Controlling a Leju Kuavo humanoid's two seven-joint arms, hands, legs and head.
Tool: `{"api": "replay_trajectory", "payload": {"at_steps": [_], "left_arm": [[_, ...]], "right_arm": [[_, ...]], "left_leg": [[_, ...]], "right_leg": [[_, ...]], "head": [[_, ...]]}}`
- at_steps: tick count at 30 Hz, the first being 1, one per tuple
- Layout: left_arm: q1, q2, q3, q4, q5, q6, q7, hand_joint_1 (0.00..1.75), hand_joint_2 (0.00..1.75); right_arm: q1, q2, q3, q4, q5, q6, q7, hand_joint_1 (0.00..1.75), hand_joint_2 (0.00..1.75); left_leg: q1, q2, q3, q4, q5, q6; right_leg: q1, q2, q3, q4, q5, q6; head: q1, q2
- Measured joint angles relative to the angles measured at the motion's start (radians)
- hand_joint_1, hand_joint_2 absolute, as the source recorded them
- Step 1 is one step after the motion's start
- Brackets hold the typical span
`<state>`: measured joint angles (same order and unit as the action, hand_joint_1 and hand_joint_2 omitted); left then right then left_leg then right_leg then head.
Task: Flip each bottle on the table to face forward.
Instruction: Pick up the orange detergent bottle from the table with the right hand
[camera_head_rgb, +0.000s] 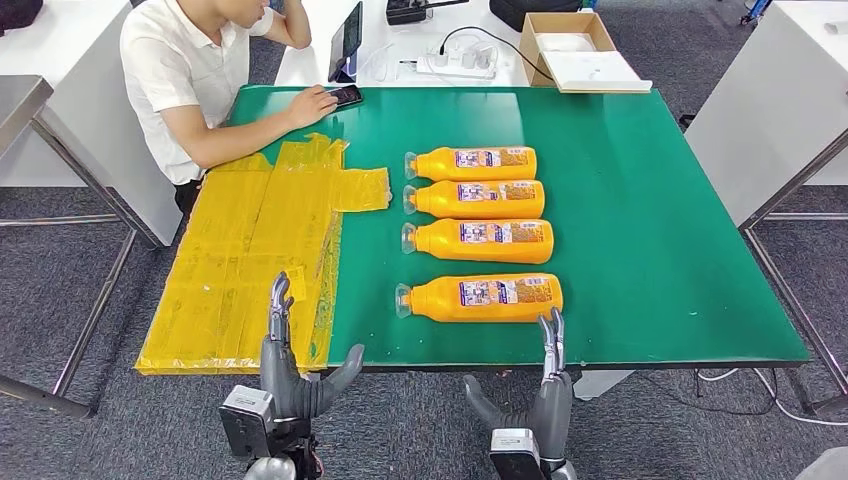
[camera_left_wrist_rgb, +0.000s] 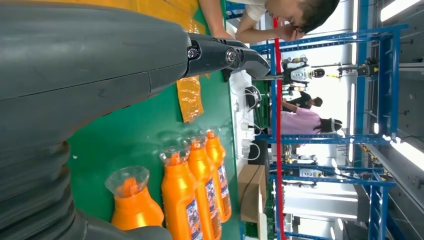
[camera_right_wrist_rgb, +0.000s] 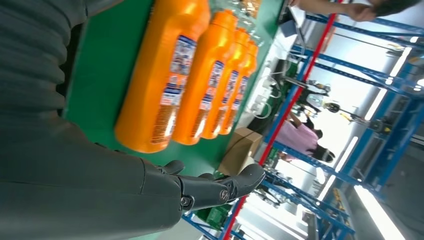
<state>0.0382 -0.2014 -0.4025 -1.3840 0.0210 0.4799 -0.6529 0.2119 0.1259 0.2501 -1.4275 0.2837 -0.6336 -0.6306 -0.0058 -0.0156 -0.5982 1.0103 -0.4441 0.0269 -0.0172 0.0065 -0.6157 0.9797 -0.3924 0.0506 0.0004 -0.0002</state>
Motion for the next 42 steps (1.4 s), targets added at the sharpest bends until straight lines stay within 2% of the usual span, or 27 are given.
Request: {"api": "replay_trajectory", "payload": {"at_steps": [30,42], "left_arm": [[-0.032,-0.014,0.001,0.005,-0.018,-0.002,-0.002,0.00,1.75],[-0.031,-0.014,0.002,0.006,-0.014,-0.002,-0.003,0.00,1.75]], "right_arm": [[0.053,-0.008,-0.031,-0.022,0.022,0.000,0.015,0.00,1.75],[0.064,-0.008,-0.065,-0.026,0.134,0.000,0.012,0.00,1.75]], "left_leg": [[0.000,0.000,0.000,0.000,0.000,0.000],[0.000,0.000,0.000,0.000,0.000,0.000]], "right_leg": [[0.000,0.000,0.000,0.000,0.000,0.000],[0.000,0.000,0.000,0.000,0.000,0.000]], "head": [[0.000,0.000],[0.000,0.000]]}}
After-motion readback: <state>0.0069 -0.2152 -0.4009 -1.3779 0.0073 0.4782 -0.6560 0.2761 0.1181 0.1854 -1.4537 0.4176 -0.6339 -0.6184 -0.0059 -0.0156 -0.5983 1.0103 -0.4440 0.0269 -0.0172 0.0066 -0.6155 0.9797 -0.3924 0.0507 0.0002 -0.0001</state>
